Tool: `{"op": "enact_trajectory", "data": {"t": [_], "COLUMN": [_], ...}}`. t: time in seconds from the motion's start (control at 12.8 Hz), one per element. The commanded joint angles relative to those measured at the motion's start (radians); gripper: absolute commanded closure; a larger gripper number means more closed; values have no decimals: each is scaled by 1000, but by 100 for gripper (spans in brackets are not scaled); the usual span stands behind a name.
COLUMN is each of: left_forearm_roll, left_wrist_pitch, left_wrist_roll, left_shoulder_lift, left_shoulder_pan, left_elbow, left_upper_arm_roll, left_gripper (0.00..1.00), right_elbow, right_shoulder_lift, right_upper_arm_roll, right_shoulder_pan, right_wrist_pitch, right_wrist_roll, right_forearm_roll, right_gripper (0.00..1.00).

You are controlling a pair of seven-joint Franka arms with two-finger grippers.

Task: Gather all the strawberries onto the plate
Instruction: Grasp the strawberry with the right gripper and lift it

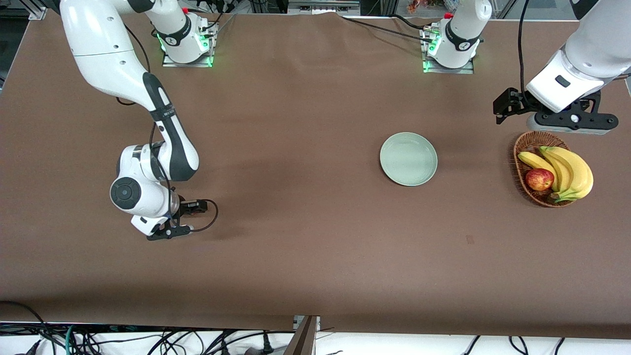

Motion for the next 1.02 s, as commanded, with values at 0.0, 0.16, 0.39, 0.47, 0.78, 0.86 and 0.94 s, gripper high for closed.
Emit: {"op": "enact_trajectory", "data": {"t": [0.0, 0.16, 0.39, 0.47, 0.78, 0.86, 0.94], "left_forearm_roll": [5, 5, 3, 5, 3, 3, 5], "left_wrist_pitch": [-18, -18, -18, -18, -20, -20, -20], "left_wrist_roll": [19, 19, 19, 19, 19, 19, 19], "left_shoulder_lift": [7, 7, 7, 7, 7, 7, 7], "left_shoulder_pan": [7, 9, 9, 9, 10, 10, 10], "left_elbow": [24, 24, 24, 24, 24, 24, 24], "left_upper_arm_roll": [-4, -3, -3, -3, -3, -3, -3], "left_gripper": [0, 0, 0, 0, 0, 0, 0], "right_elbow": [-27, -26, -20, -18, 6, 9, 22], "right_shoulder_lift": [-17, -17, -23, -27, -88, -93, -93], "right_upper_arm_roll": [-1, -2, -2, -2, -7, -7, -1], "right_shoulder_pan": [3, 3, 5, 6, 124, 162, 198], "right_wrist_pitch": [-2, -10, -12, -21, -128, -130, -130], "right_wrist_roll": [6, 4, -5, -9, 86, 194, 287], "right_forearm_roll": [15, 15, 13, 7, 10, 1, 10], "right_gripper": [32, 53, 78, 81, 81, 81, 81]}}
